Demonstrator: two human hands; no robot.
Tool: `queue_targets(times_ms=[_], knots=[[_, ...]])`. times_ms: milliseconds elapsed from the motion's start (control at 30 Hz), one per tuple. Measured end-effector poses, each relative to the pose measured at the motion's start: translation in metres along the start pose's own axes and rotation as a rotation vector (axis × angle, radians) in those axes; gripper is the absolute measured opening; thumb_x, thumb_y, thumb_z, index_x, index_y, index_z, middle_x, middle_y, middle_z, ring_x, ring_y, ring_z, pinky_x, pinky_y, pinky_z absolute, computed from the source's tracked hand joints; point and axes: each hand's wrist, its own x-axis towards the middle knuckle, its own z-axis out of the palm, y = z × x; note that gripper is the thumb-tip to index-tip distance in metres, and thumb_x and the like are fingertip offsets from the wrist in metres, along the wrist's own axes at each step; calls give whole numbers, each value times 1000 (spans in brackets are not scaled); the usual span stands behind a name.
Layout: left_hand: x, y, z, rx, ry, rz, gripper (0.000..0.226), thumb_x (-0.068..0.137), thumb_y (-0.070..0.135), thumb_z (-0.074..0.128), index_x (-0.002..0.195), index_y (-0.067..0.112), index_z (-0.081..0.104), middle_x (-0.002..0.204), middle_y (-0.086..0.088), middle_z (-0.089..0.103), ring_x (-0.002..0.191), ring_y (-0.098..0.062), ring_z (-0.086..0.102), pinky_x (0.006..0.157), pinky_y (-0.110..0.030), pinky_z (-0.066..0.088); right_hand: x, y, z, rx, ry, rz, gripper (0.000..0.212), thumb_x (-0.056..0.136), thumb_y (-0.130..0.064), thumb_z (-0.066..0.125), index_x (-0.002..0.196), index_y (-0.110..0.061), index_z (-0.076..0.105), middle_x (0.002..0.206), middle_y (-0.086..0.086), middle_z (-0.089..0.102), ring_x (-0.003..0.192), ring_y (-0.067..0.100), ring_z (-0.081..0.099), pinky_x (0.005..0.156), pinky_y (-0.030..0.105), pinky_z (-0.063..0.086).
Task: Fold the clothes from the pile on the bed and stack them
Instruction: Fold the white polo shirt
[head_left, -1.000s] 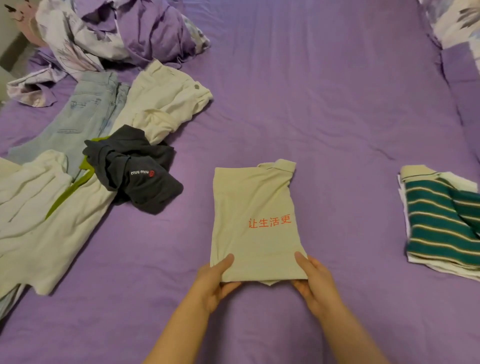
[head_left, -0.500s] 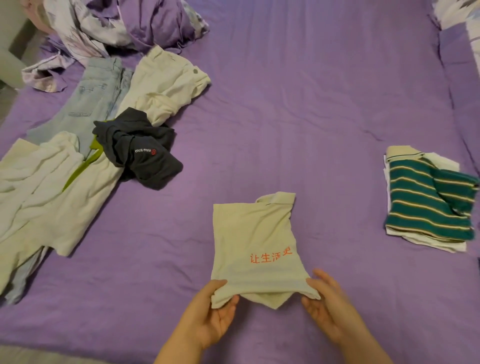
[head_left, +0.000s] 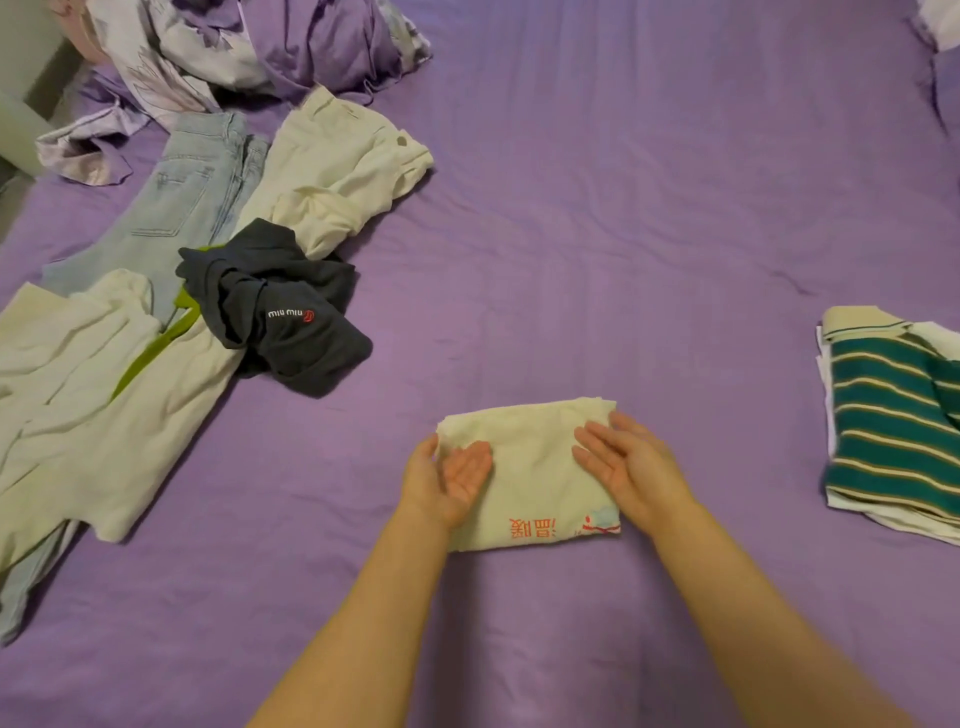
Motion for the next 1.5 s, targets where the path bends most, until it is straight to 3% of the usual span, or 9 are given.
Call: queue_targets(times_ms=[133,233,300,467,700,833,1000,1200,1500], knots=[[9,-34,-24,544,87,614,21,101,18,46,121,16,52,107,1,59,107,-21,59,93,-32,48,-5,33,-14,-1087,-106,-543,47,98,-14,48,144,-23,38,141,0,48,121,12,50,96,16,37],[19,-61,-55,1489,-64,1072,37,102,26,39,139,30,42,148,8,37,140,-13,32,114,-17,16,-1,65,-24,-1852,-135,-911,44,95,-28,42,137,-21,52,144,8,47,134,30,43,109,44,34],[29,-65,-62,2005,-120,1262,46,100,36,34,146,28,38,154,-3,31,143,-25,27,116,-37,13,5,75,-20,-2009,-102,-905,51,94,-41,31,134,-21,55,144,13,46,133,37,42,108,51,27],[56,-48,-55,2329,51,1063,64,91,58,21,147,27,29,154,-14,29,141,-36,26,111,-63,17,31,77,-25,-2112,-37,-710,57,95,-50,20,138,-26,48,146,14,43,134,36,41,106,61,31],[72,-48,-52,2435,104,830,66,93,65,10,138,39,-31,157,-5,-27,140,-25,-32,113,-57,-9,57,73,-36,-1982,-148,-662,49,100,-46,20,148,-45,6,160,-5,-5,147,18,-9,117,45,4],[49,-44,-49,2209,211,835,74,92,64,32,152,35,0,160,-6,-13,148,-27,-6,117,-46,8,49,56,-35,-1629,46,-691,50,97,-36,50,145,-27,37,158,2,17,144,24,16,114,35,18],[34,-42,-40,1550,295,734,92,80,34,71,151,18,16,150,-12,29,136,-28,29,108,-41,33,48,40,-29,-1153,214,-386,77,85,-30,69,145,-4,27,143,16,41,130,31,41,103,37,36],[39,-35,-29,918,248,462,44,83,24,73,119,5,56,114,-10,65,102,-28,62,91,-47,51,47,40,-31,-921,230,-153,53,82,-29,74,123,-7,48,108,5,57,94,21,58,71,26,41],[21,-66,26,1052,63,575,17,97,31,53,106,20,61,102,2,66,94,-18,62,81,-36,51,30,-9,-79,-627,128,-108,16,91,-21,62,105,-12,64,99,7,70,89,24,67,75,38,55]])
